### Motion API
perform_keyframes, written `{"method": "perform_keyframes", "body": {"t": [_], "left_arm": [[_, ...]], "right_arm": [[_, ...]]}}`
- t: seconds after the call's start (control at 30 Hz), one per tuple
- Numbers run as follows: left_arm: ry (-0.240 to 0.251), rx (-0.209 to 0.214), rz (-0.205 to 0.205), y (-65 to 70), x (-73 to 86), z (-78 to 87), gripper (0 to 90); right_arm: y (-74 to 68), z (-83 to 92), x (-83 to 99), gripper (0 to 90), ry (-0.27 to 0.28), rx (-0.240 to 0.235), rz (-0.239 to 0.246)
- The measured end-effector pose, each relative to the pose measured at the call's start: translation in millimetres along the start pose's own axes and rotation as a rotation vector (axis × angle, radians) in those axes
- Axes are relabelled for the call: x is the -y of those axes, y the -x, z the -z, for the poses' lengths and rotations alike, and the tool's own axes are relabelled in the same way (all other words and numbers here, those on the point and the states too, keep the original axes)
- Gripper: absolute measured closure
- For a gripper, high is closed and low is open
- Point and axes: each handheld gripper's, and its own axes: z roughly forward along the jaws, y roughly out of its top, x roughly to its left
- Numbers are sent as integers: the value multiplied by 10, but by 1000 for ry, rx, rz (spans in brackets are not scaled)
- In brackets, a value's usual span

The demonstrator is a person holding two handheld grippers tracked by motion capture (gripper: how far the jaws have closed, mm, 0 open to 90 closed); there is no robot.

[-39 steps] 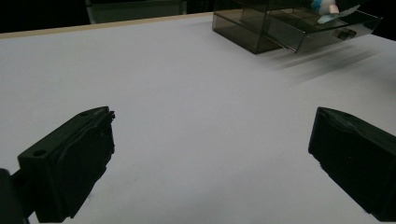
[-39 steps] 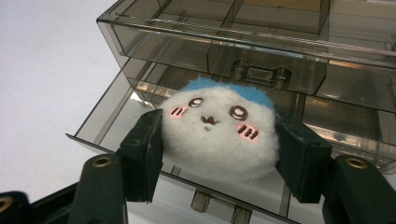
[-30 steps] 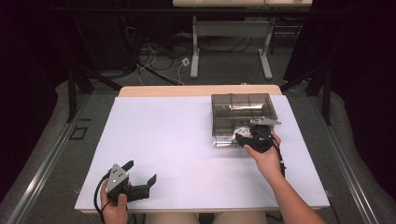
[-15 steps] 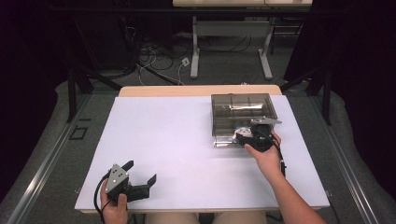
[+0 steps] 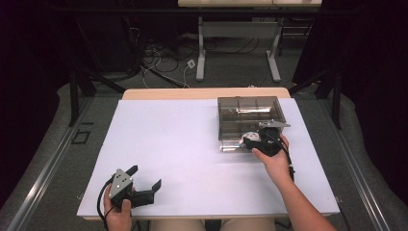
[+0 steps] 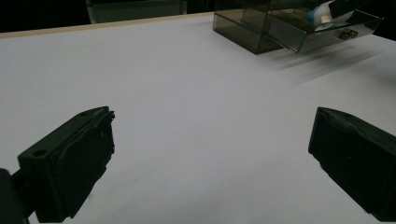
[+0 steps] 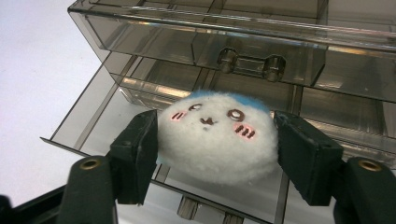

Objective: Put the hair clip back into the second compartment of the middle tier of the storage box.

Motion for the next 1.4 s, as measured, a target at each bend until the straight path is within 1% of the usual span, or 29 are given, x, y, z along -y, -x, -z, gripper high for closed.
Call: {"method": "perform_keyframes", "body": {"t": [0.13, 0.17, 0.2, 0.23, 0.3, 0.37, 0.5, 0.53, 0.57, 0.67, 0.73, 0.77, 0.83, 0.87, 0.97, 1.03, 1.3, 1.37, 1.4], "left_arm": [[3, 2, -1, 3, -4, -3, 3], [3, 2, -3, 3, -5, -7, 2], [2, 3, -3, 5, -6, -9, 2], [5, 4, -7, 4, -8, -13, 2], [7, 5, -2, 8, -7, -15, 2], [9, 3, -5, 7, -10, -18, 2], [1, 5, -7, 7, -12, -18, 2], [3, 6, -3, 8, -11, -20, 2], [2, 6, -3, 7, -12, -20, 2], [2, 8, -5, 9, -12, -22, 2], [5, 10, -5, 13, -15, -25, 2], [4, 11, -3, 17, -15, -26, 2], [3, 13, -7, 17, -17, -31, 3], [4, 13, -8, 17, -18, -32, 2], [2, 14, -10, 16, -21, -34, 2], [3, 14, -10, 14, -22, -35, 2], [4, 18, -8, 19, -23, -42, 2], [3, 17, -11, 17, -23, -39, 2], [4, 17, -12, 18, -23, -39, 2]], "right_arm": [[-4, 8, -2, 285, -1, 0, -9], [-3, 13, -3, 274, 2, 8, -4], [-4, 16, -3, 274, 7, 1, -7], [-4, 24, -4, 274, 9, -1, -5], [-4, 38, -6, 274, 16, 2, -3], [-6, 45, -9, 274, 24, -1, -10], [-3, 60, -7, 273, 23, 2, -8], [-5, 65, -8, 273, 26, -4, -12], [3, 69, -8, 273, 32, 1, -3], [-6, 86, -9, 273, 34, -3, -12], [-10, 102, -8, 273, 37, -4, -8], [-16, 109, -7, 273, 40, 2, -7], [-28, 123, -6, 272, 46, -3, -6], [-27, 136, -6, 271, 48, -5, 4], [-43, 153, -6, 270, 55, -5, 4], [-57, 169, -4, 269, 56, -9, 0], [-97, 236, 0, 268, 78, -27, 20], [-107, 252, 3, 268, 81, -30, 20], [-120, 261, 5, 265, 80, -33, 12]]}}
